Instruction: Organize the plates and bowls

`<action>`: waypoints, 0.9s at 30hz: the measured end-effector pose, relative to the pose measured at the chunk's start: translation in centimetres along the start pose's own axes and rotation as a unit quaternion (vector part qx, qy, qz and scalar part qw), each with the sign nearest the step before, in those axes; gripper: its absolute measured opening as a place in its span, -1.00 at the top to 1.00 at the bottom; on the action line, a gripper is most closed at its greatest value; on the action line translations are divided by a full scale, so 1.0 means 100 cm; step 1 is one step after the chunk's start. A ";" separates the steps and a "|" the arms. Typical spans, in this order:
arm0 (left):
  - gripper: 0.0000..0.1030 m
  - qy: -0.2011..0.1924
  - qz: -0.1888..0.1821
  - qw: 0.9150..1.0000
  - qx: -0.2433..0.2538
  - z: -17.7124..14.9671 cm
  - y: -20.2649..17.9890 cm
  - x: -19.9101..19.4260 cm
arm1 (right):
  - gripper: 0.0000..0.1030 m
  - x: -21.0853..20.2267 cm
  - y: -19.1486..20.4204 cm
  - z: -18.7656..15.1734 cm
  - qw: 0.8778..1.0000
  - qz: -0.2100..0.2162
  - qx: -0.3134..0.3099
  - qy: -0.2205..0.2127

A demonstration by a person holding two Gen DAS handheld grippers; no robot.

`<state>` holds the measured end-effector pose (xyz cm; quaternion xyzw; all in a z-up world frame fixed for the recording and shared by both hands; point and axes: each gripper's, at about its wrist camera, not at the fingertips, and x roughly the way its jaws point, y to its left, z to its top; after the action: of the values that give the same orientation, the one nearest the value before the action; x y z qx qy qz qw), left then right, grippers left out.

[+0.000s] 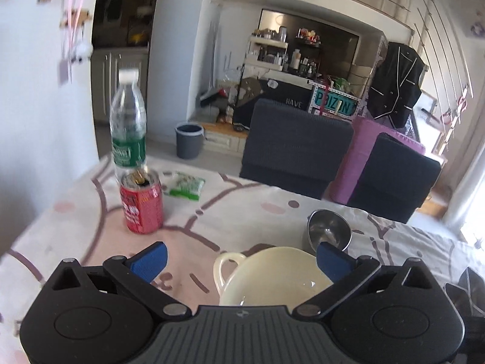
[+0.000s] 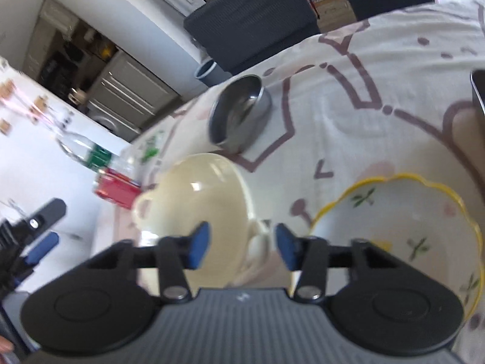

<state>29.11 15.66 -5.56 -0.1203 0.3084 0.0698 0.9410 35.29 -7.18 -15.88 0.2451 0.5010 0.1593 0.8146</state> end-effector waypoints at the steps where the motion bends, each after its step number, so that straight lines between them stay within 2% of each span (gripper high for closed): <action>1: -1.00 0.006 -0.009 1.000 -0.008 -0.001 0.004 0.005 | 0.28 0.004 -0.001 0.000 1.000 -0.007 -0.005 0.007; 2: -1.00 0.012 -0.015 1.000 -0.015 -0.001 0.008 0.010 | 0.50 0.008 -0.001 0.001 1.000 -0.020 -0.012 0.019; 3: -1.00 0.017 -0.020 0.999 -0.022 -0.001 0.012 0.014 | 0.56 0.011 -0.001 0.000 0.999 -0.034 -0.021 0.029; 6: -0.98 0.025 -0.017 0.999 -0.039 -0.002 0.022 0.026 | 0.71 0.012 0.002 0.001 0.997 -0.040 -0.051 0.049; 11: -0.84 0.038 -0.019 0.996 -0.084 -0.002 0.040 0.039 | 0.70 0.013 0.018 -0.001 0.988 -0.061 -0.126 0.064; 13: -0.77 0.043 -0.020 0.994 -0.098 -0.004 0.047 0.043 | 0.74 0.015 0.015 0.002 0.987 -0.060 -0.132 0.064; 17: -0.46 0.059 -0.038 0.989 -0.129 -0.008 0.057 0.051 | 0.81 0.012 0.007 0.014 0.988 -0.072 -0.132 0.034; 21: -0.20 0.083 -0.044 0.988 -0.125 -0.012 0.055 0.062 | 0.76 0.015 -0.001 0.036 0.989 -0.080 -0.119 0.026; 27: 0.04 0.123 -0.058 0.984 -0.117 -0.023 0.052 0.077 | 0.70 0.027 0.002 0.066 0.989 -0.094 -0.116 0.008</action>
<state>32.92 20.51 -12.87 -0.2554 0.4043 0.0351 0.8775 42.40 -7.26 -15.28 0.0990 0.5062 0.1409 0.8450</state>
